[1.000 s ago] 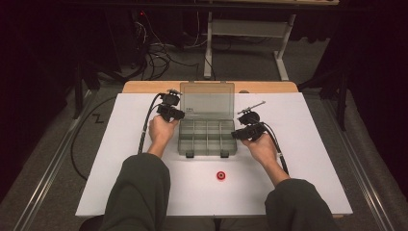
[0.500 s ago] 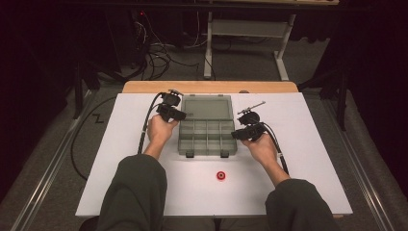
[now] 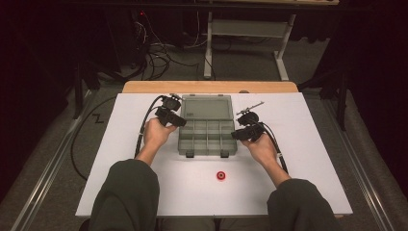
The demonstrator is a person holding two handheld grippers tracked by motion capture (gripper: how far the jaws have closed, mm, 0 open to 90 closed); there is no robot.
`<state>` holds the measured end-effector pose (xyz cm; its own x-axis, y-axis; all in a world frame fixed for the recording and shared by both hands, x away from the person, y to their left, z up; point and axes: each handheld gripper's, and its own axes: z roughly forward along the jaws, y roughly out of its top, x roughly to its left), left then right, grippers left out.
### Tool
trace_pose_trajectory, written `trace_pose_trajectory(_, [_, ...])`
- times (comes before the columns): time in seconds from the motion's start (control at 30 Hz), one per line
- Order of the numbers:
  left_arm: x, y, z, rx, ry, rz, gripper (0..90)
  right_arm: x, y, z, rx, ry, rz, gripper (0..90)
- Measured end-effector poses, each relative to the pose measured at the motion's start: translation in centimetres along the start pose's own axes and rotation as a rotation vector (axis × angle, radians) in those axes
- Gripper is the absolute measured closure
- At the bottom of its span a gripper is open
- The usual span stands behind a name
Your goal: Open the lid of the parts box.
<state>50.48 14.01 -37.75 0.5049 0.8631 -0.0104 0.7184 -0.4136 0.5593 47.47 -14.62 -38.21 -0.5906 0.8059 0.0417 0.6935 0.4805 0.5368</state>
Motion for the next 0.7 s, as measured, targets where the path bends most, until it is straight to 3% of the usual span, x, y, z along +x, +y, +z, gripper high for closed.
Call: trace_pose_trajectory(0.7, [0.1,-1.3,-1.3,0.005,-0.02,-0.01,47.3,-0.2,-0.2,-1.1,-0.017,0.019,-0.023,68.1])
